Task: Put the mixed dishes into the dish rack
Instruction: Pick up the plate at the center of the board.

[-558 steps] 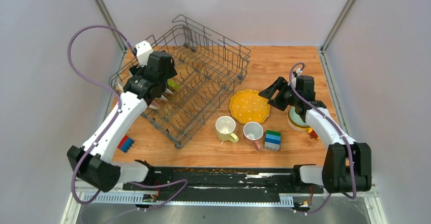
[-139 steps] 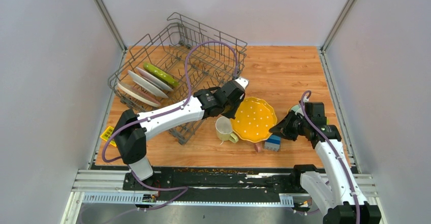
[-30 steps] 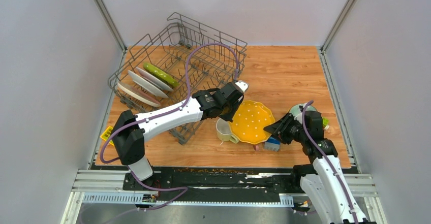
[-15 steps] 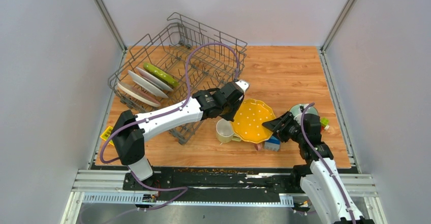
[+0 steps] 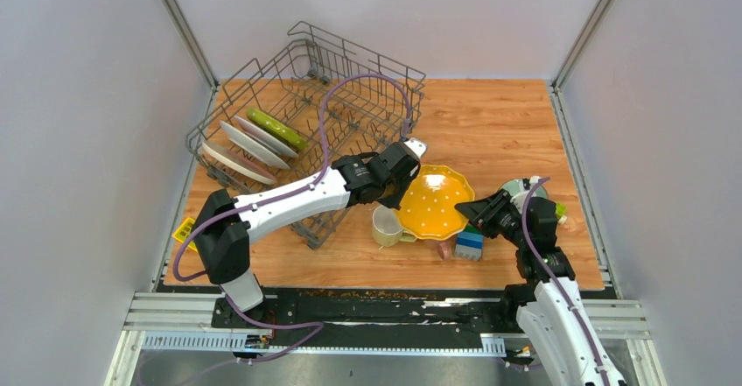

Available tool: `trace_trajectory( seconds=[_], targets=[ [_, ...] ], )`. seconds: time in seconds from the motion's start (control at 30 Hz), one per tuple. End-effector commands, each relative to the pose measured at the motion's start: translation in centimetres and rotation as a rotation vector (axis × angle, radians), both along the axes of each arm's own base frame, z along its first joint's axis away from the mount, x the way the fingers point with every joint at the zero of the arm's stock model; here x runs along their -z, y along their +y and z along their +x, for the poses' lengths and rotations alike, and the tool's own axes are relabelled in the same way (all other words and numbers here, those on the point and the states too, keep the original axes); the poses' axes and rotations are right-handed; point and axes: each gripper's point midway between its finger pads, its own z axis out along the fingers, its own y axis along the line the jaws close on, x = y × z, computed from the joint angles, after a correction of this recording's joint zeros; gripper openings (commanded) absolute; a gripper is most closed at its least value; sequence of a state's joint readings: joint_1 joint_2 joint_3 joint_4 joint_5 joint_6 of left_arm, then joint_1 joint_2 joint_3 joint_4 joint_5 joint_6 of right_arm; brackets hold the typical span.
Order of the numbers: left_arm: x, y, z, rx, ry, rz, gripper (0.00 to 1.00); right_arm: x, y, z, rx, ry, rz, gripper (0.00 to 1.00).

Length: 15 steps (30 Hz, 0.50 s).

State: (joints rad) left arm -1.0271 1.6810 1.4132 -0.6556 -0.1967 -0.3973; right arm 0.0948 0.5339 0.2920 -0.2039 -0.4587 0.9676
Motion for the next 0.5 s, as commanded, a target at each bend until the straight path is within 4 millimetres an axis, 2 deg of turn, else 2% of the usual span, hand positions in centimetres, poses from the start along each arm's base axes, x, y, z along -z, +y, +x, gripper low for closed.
trace_trajectory(
  seconds=[0.0, 0.1, 0.17, 0.23, 0.4, 0.47],
  targets=[
    [-4.7, -9.0, -9.2, 0.410, 0.130, -0.307, 0.00, -11.3, 3.0, -0.6, -0.190, -0.384, 0.119, 0.00],
    [-6.0, -8.8, -8.8, 0.399, 0.094, -0.328, 0.02, -12.2, 3.0, -0.7, -0.184, -0.390, 0.133, 0.00],
    [-6.5, -8.7, -8.4, 0.388, 0.069, -0.337, 0.08, -12.7, 2.9, -0.7, -0.177, -0.392, 0.143, 0.00],
    [-7.0, -8.6, -8.0, 0.371, 0.044, -0.342, 0.18, -13.1, 2.9, -0.7, -0.166, -0.391, 0.155, 0.00],
    [-7.8, -8.0, -7.2, 0.334, -0.004, -0.348, 0.49, -13.9, 2.7, -0.8, -0.142, -0.393, 0.189, 0.00],
    [-7.9, -7.8, -7.0, 0.322, -0.013, -0.347, 0.57, -14.3, 2.5, -1.0, -0.133, -0.404, 0.196, 0.00]
  ],
)
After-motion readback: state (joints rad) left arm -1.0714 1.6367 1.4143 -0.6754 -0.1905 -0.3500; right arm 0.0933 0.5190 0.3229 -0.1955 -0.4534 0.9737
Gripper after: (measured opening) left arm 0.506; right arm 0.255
